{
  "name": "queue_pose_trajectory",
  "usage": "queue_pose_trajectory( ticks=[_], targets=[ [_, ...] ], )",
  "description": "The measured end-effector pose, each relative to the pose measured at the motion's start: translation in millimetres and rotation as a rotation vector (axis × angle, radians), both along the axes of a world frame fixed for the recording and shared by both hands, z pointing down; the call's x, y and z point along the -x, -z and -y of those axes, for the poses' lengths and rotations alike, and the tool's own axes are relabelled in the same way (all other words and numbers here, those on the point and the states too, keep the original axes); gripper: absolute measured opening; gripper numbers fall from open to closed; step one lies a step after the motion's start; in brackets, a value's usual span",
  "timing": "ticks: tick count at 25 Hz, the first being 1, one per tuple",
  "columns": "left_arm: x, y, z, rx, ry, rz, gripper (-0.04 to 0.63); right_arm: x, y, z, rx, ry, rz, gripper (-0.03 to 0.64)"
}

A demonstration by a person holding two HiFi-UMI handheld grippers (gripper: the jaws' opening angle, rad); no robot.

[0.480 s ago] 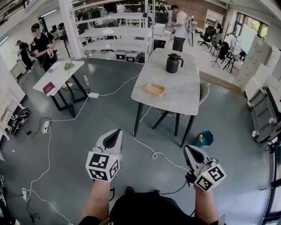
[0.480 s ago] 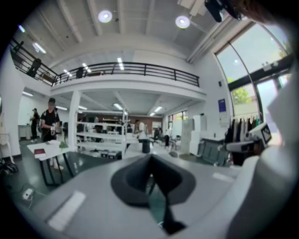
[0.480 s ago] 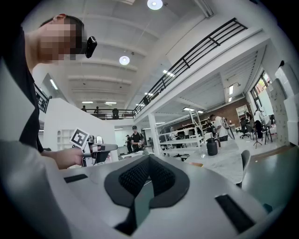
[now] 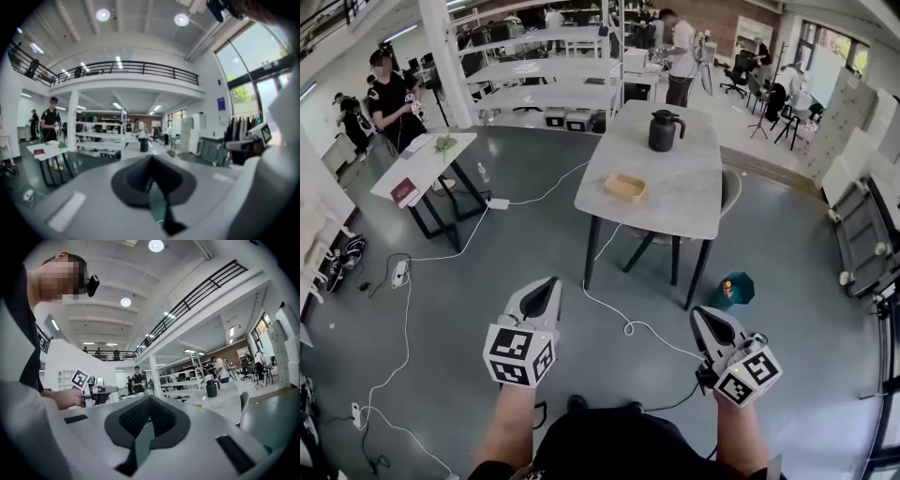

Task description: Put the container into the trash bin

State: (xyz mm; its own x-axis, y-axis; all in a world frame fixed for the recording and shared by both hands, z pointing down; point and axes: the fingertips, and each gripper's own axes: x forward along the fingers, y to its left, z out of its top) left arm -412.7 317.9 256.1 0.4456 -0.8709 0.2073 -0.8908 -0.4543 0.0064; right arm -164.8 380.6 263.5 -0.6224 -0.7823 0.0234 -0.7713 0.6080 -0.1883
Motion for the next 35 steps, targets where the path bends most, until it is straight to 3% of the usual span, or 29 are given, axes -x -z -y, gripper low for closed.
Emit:
queue_pose_trajectory(
  ticks=[8,17,25,35],
  targets=[
    [-40.7,-7.7,-20.7,-0.002,-0.009,0.007,0.008,-37.5,-2.4,-19.8,0.017,0.021,0.046,-0.006],
    [-39.5,-20.5,-11.0,0.027,0.025,0.015,0.008,-64.3,-24.1,-7.5,0.092,-0.011,0.063,-0.006],
    [-30.5,-25.0,41.7,0.026,0.011,-0.024,0.008,-37.9,-30.9,48.9,0.120,0.013,0.044,-0.006],
    [19.0,-31.2,145.7,0.028,-0.009,-0.042,0.008,23.3,-24.1,150.5,0.123,0.012,0.011,-0.006]
  ],
)
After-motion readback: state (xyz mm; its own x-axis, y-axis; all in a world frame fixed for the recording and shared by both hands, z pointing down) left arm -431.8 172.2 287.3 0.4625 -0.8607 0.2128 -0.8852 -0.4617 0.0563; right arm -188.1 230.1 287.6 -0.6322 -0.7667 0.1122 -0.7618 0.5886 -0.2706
